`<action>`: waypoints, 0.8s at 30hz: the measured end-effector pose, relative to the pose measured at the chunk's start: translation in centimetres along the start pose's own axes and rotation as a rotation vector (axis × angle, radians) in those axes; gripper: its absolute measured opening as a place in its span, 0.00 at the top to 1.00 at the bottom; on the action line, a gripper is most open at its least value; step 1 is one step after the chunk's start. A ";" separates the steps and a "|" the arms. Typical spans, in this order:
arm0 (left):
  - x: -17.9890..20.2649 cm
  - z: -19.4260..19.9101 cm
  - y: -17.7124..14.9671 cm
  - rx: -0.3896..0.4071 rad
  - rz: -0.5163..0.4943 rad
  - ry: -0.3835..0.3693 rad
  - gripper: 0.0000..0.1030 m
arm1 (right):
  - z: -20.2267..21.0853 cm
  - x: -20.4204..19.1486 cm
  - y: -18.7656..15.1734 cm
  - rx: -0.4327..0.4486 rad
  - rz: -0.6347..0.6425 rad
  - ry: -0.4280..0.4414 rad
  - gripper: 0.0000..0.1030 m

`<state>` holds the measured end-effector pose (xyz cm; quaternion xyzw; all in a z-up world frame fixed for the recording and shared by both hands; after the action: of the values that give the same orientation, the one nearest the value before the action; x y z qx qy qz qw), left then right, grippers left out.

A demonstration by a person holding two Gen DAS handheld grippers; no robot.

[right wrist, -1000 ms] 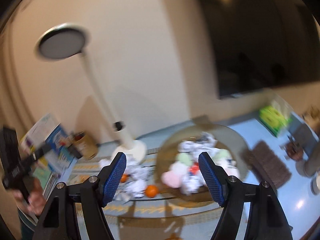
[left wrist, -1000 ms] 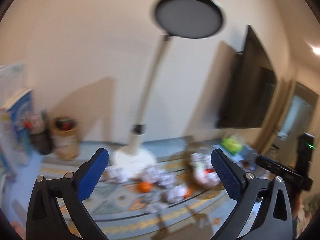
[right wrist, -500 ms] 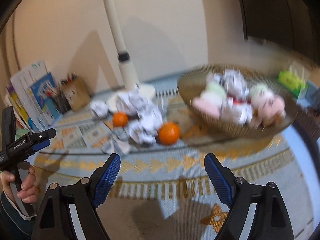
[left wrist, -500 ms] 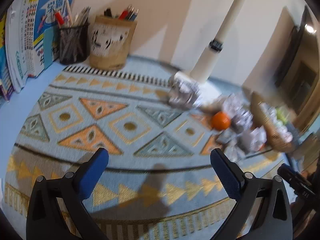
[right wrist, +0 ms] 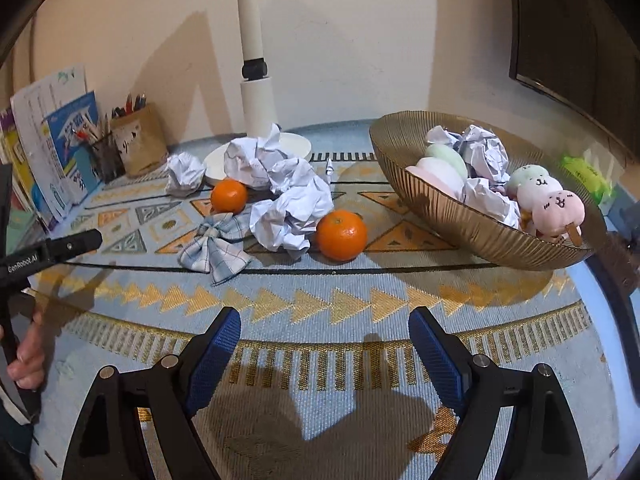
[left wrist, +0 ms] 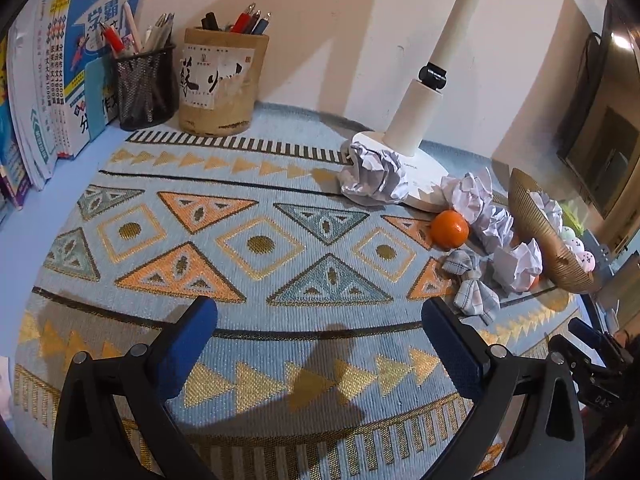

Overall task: Organize objects
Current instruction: 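Move both grippers back toward the paper balls and plaid bow, then grasp a paper ball with the left gripper while the right grasps the plaid bow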

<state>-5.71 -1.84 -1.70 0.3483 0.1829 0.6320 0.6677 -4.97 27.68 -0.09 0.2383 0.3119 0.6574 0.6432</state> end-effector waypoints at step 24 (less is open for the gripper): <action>2.7 -10.0 9.2 -0.081 0.018 -0.098 0.02 | -6.0 -8.8 4.1 -0.220 -0.117 0.177 0.17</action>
<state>-18.81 2.73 -1.69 0.3532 0.1211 0.6270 0.6837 -11.60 18.36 -0.49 0.0887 0.3069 0.6675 0.6726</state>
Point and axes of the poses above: each gripper's, at about its wrist camera, not at the fingertips, and z roughly against the way its jaws point, x to its right, y to its top, the point moved 6 cm from there along -z, roughly the way its jaws point, and after that the axes turned 6 degrees about -z, right-handed, at the moved point
